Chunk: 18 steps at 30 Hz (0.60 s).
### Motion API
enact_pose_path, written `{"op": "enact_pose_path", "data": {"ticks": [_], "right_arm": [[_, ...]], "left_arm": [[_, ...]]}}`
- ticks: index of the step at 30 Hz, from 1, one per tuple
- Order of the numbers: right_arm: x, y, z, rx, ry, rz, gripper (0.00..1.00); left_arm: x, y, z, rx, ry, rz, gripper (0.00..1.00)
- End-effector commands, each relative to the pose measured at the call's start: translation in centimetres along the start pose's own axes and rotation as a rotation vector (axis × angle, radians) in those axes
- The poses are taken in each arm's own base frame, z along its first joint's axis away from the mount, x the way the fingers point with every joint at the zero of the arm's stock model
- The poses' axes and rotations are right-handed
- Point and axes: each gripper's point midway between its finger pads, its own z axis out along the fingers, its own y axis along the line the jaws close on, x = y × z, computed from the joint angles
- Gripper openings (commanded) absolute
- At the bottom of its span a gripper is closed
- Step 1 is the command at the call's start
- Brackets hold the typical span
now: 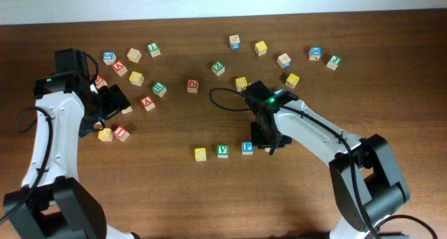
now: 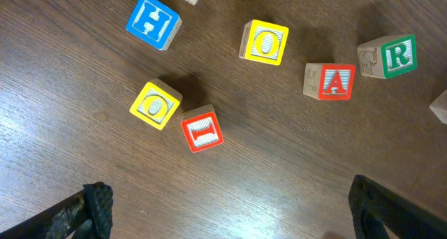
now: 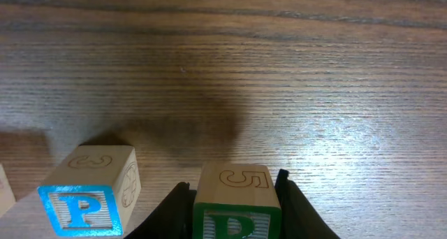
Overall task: Spell out CVPR
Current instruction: 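Carry the R block and set it right of the P block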
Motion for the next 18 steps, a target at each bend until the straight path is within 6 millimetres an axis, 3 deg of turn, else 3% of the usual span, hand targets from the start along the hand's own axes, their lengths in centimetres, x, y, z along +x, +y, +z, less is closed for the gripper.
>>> {"op": "enact_pose_path", "data": {"ticks": [1, 4, 11, 18], "right_arm": [[0.2, -0.4, 0.8, -0.016, 0.005, 0.031, 0.27], [0.2, 0.9, 0.9, -0.088, 0.011, 0.029, 0.27], [0.9, 0.2, 2.1, -0.062, 0.014, 0.023, 0.31], [0.6, 0.4, 2.0, -0.069, 0.002, -0.014, 0.31]], "left_arm": [[-0.4, 0.0, -0.7, 0.005, -0.024, 0.014, 0.99], [-0.4, 0.0, -0.7, 0.005, -0.024, 0.014, 0.99], [-0.4, 0.0, -0.7, 0.005, -0.024, 0.014, 0.99], [-0.4, 0.0, -0.7, 0.005, -0.024, 0.014, 0.99]]}}
